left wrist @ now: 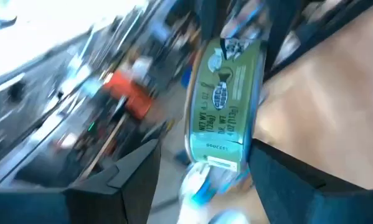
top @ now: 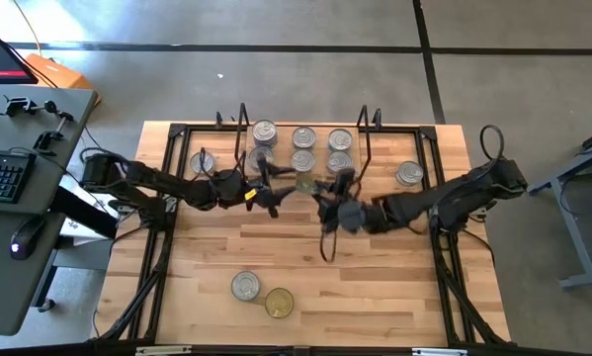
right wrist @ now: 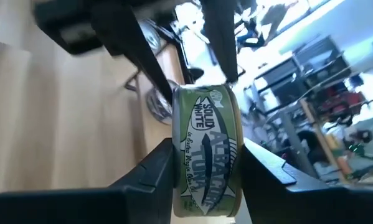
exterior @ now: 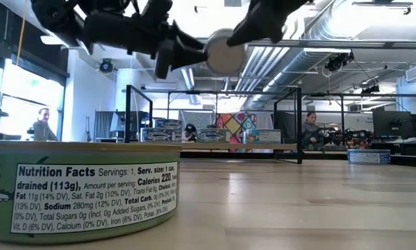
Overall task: Stack canned seafood by type on shelf
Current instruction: Stack the green tuna can on top of the other green tuna can on the shelf
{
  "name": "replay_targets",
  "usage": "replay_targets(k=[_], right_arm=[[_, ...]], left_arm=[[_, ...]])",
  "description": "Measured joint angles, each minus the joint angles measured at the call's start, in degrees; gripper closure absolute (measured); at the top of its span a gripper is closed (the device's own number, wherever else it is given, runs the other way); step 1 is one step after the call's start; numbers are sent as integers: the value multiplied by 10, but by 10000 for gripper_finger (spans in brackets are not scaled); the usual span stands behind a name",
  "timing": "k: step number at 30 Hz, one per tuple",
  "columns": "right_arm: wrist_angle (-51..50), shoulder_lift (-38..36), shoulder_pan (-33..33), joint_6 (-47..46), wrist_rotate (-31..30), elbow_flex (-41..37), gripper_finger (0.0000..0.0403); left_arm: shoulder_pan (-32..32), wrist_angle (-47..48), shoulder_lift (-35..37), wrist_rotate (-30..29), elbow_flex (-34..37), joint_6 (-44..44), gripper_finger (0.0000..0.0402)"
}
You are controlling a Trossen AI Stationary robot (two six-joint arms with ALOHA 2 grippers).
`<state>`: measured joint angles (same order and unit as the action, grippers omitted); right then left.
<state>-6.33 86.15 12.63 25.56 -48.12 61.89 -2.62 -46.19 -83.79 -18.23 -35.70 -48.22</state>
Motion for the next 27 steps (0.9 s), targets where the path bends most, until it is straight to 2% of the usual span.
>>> replay_targets(k=[3,9,13,20,27], right_arm=[[5,0,-69,11,80,4,278],[63,18,-205,80,182,4,278],[113,63,-272,136,263,4,278],[180,135,-323,246,270,4,278],[187,172,-334,281,271,4,278]], left_arm=[[-13,63,44,-37,0,9,171],[-36,168,144,-37,0,45,170],[-43,196,210,-38,0,46,170],[-60,248,280,-72,0,47,170],[-83,277,282,-73,0,73,170]])
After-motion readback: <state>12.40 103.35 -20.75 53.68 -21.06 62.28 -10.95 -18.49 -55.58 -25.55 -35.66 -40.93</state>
